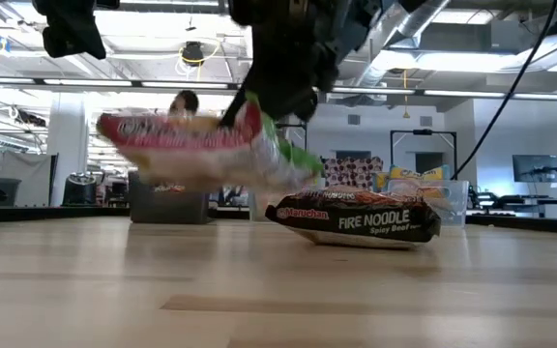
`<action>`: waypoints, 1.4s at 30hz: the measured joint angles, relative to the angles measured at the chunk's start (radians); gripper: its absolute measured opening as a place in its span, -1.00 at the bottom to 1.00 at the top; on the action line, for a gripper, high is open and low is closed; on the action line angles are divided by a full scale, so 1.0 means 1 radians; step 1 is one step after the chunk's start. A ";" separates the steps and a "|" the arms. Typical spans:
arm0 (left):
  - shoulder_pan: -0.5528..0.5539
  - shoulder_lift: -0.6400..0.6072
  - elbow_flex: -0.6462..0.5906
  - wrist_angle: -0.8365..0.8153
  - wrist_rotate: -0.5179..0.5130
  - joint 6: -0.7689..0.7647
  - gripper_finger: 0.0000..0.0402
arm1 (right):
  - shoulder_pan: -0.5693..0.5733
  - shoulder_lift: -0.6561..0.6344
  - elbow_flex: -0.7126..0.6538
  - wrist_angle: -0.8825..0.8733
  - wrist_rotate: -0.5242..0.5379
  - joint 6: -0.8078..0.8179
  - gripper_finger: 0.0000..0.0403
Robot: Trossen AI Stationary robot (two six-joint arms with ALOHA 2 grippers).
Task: Sort Maruchan noodles
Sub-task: Put the green noodle pack into the left transparent bin
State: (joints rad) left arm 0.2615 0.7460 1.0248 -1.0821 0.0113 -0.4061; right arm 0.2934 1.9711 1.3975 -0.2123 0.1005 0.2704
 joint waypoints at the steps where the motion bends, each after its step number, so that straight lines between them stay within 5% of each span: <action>1: 0.000 0.000 0.000 0.000 0.000 0.000 -1.00 | -0.007 -0.013 0.000 0.002 0.003 -0.017 -0.97; 15: 0.000 0.000 0.000 0.000 0.000 -0.030 -1.00 | -0.124 -0.203 0.003 -0.087 0.133 -0.309 -0.97; 22: 0.000 0.000 0.000 0.000 -0.003 -0.033 -1.00 | -0.211 -0.246 0.004 -0.141 0.250 -0.592 -0.97; 30: 0.000 0.000 0.000 0.000 -0.105 -0.027 -1.00 | -0.320 -0.246 0.004 -0.147 0.349 -0.972 -0.96; 42: 0.000 0.001 0.000 0.115 -0.244 0.046 -1.00 | -0.503 -0.236 0.004 -0.140 0.350 -1.225 -0.95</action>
State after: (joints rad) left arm 0.2619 0.7466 1.0248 -0.9675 -0.2325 -0.3597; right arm -0.2098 1.7351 1.4017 -0.3518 0.4505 -0.9542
